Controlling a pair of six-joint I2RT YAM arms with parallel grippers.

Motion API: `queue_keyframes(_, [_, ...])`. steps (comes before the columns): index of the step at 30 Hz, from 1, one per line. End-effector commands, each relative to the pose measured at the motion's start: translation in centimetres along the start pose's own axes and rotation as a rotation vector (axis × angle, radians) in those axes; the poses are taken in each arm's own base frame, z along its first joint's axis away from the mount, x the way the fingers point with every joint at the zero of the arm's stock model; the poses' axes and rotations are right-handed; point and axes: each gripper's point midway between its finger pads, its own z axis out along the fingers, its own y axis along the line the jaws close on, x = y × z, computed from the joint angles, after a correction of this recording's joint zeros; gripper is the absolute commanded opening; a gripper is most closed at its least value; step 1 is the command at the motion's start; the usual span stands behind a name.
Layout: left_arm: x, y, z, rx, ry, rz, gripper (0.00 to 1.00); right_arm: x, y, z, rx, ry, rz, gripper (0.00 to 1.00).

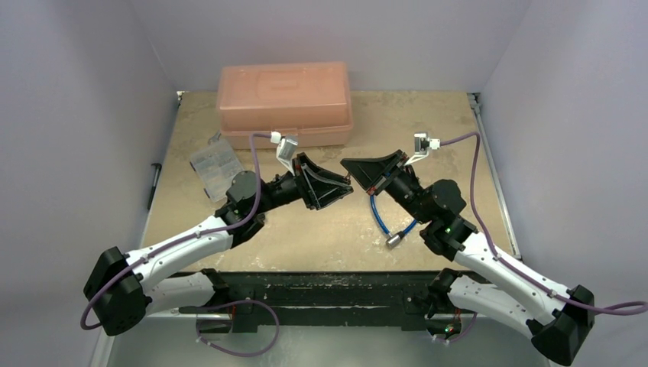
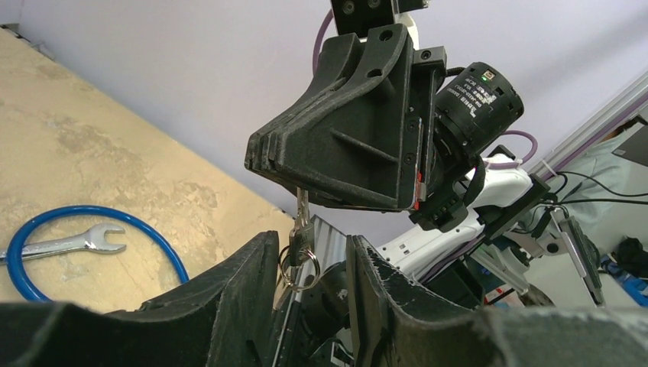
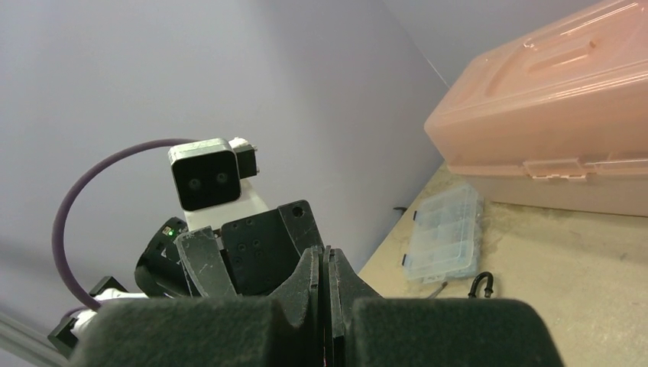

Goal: Unlock with the key

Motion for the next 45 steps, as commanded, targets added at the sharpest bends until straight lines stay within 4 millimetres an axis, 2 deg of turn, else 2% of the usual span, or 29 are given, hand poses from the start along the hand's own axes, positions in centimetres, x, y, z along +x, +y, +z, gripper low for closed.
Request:
queue_keyframes(1, [-1.3,-1.6,0.7,0.052,-0.014,0.033,0.40,-2.0,1.4,0.4,-0.020,-0.060,-0.021,0.00])
queue_keyframes(6, [-1.1,-1.6,0.7,0.048,-0.007,0.030,0.36,-1.9,1.2,0.4,-0.011,-0.056,-0.026,0.00])
queue_keyframes(16, [-1.5,-1.3,0.6,0.011,-0.015,0.038,0.14,-1.5,0.8,0.1,-0.009,-0.047,-0.029,0.00])
queue_keyframes(24, [-1.5,-1.3,0.6,0.006,-0.008,0.021,0.16,-1.3,1.0,-0.9,-0.047,-0.061,-0.030,0.00])
queue_keyframes(32, [-1.7,-1.5,0.6,0.005,-0.024,-0.008,0.24,-1.1,1.0,-1.4,-0.063,-0.076,-0.012,0.00])
queue_keyframes(43, [-1.8,-1.5,0.4,0.016,-0.058,-0.054,0.00,-1.1,0.8,-2.4,-0.073,-0.102,0.028,0.00])
queue_keyframes(45, [-2.0,-1.6,0.4,0.016,-0.061,-0.055,0.00,-1.1,0.8,-2.6,-0.075,-0.107,0.035,0.00])
